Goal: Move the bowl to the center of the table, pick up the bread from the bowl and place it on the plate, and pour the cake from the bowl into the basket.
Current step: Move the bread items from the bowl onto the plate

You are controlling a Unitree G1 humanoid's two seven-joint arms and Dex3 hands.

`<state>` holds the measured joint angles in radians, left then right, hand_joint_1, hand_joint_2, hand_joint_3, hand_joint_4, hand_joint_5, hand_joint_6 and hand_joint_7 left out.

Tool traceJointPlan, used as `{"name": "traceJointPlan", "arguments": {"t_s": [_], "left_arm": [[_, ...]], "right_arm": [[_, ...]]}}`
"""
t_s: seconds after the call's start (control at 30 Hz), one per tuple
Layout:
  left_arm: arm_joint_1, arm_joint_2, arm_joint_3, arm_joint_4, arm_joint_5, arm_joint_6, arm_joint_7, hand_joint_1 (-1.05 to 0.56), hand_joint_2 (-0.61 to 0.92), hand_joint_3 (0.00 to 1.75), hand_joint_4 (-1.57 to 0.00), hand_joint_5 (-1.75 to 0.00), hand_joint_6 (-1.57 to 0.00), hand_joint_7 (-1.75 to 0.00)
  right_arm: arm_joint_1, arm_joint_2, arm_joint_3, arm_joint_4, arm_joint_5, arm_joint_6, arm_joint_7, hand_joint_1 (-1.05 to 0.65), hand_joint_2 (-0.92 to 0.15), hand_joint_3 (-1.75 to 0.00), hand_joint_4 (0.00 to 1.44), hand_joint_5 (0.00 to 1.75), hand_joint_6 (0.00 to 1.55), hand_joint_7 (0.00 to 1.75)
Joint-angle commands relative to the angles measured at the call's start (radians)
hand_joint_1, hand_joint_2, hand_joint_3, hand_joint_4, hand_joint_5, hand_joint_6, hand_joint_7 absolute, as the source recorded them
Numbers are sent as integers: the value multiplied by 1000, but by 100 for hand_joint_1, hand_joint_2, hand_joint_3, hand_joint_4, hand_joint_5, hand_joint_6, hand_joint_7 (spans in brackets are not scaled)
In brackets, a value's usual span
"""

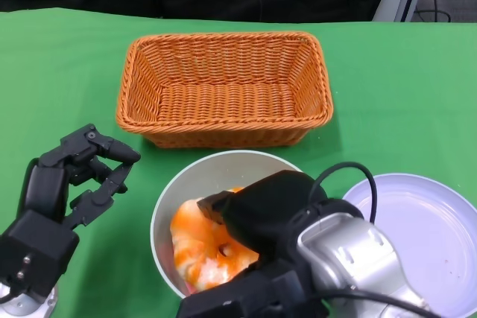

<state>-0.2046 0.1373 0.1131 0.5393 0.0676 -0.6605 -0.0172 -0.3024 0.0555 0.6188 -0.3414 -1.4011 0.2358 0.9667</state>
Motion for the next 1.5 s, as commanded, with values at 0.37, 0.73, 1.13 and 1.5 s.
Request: {"name": "traceJointPlan", "arguments": {"t_s": [0.37,0.73,1.13,1.5], "left_arm": [[34,3,-7,-59,-28,40,-12,-16,90,43,-73,-145,-70,-121],[38,-6,3,-68,-1,30,49,-17,89,43,-72,-145,-69,-123],[31,-9,3,-51,-4,19,45,-17,88,45,-72,-144,-69,-123],[31,-7,1,-45,-17,19,29,-17,87,47,-73,-145,-71,-122]], "right_arm": [[23,-11,98,102,-34,13,-121,-105,-92,-39,29,0,14,1],[66,-13,176,219,-87,55,-287,-87,-92,-36,50,10,33,4],[92,-36,174,277,-24,32,-571,-37,-88,-1,75,124,82,5],[87,-66,141,351,110,-32,-841,-39,-86,-1,91,104,110,2]]}}
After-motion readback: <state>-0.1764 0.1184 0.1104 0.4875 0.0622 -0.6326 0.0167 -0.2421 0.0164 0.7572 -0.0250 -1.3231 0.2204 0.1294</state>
